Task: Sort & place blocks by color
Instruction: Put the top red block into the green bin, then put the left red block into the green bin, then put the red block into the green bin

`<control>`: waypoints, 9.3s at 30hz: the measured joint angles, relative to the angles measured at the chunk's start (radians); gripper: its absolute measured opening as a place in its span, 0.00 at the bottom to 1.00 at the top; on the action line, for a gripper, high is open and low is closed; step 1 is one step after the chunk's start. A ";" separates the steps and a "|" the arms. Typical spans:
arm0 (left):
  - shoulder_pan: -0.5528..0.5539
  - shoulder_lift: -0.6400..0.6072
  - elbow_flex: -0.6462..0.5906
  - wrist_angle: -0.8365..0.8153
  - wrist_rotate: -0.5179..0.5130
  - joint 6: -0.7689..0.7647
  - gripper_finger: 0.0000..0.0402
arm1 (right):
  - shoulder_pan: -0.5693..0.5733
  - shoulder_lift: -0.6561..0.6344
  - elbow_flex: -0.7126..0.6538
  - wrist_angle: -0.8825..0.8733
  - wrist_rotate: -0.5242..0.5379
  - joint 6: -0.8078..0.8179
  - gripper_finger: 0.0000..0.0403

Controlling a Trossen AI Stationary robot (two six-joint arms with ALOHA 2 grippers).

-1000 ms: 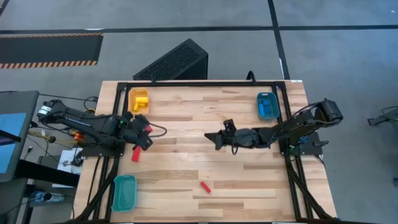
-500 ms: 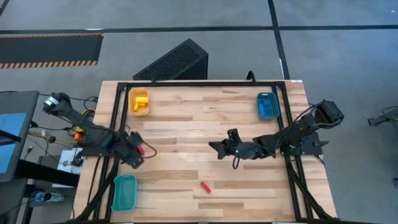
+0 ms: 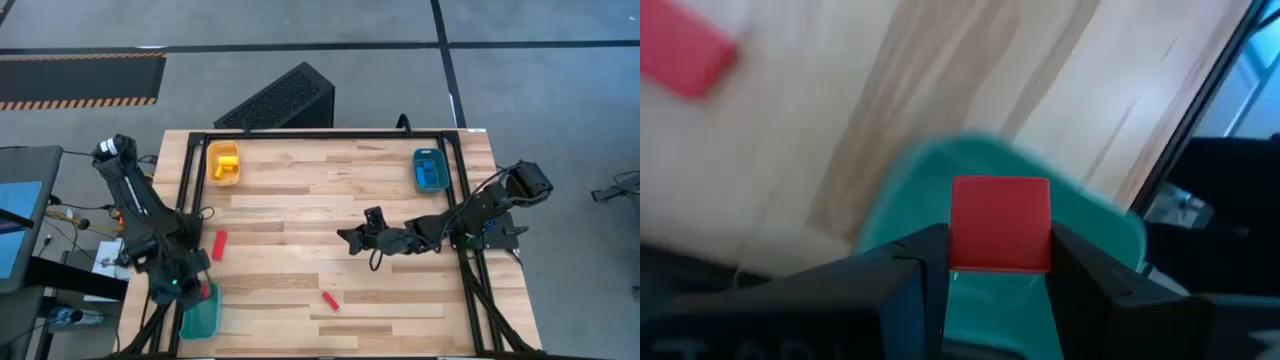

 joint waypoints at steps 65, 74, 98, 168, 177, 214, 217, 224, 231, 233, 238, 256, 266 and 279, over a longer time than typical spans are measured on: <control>0.627 0.273 0.076 -0.413 -0.075 -0.158 0.52 | -0.044 -0.001 0.100 -0.789 -0.162 0.170 0.37; 0.678 0.490 0.060 -0.294 -0.033 -0.043 0.52 | -0.175 -0.001 0.053 -0.666 -0.267 -0.064 0.43; 0.805 0.578 0.090 0.021 0.023 0.205 0.24 | -0.296 -0.037 0.053 -0.661 -0.424 -0.374 0.38; 0.324 0.427 0.523 -0.334 -0.182 0.558 0.10 | 0.043 -0.149 0.053 -0.465 -0.045 0.241 0.25; -0.048 0.472 0.419 -0.320 -0.237 0.072 0.10 | 0.203 -0.147 0.053 -0.314 0.177 0.316 0.25; -0.132 0.449 0.294 -0.174 -0.222 -0.074 0.52 | 0.224 0.570 0.851 -1.018 -0.299 0.170 0.55; -0.113 0.441 0.294 -0.175 -0.224 -0.031 0.52 | 0.224 0.609 0.851 -0.930 -0.367 0.122 0.56; -0.059 0.438 0.294 -0.168 -0.225 0.010 0.52 | 0.224 0.676 0.855 -0.929 -0.399 0.195 0.51; -0.008 0.438 0.294 -0.113 -0.223 0.116 0.52 | 0.209 0.658 0.849 -0.949 -0.404 0.170 0.25; 0.015 0.438 0.294 -0.103 -0.238 0.136 0.52 | 0.205 0.637 0.848 -0.942 -0.390 0.135 0.13; 0.103 0.438 0.294 -0.078 -0.279 0.239 0.52 | 0.190 0.576 0.848 -0.796 -0.344 -0.045 0.11; 0.347 0.438 0.295 0.367 -0.232 1.010 0.52 | 0.120 0.556 0.849 -0.401 -0.395 -0.350 0.12; 0.433 0.403 0.295 0.515 -0.090 1.170 0.52 | 0.119 0.556 0.849 -0.406 -0.377 -0.484 0.12; 0.538 0.401 0.295 0.564 0.065 1.130 0.31 | 0.117 0.556 0.873 -0.404 -0.329 -0.599 0.13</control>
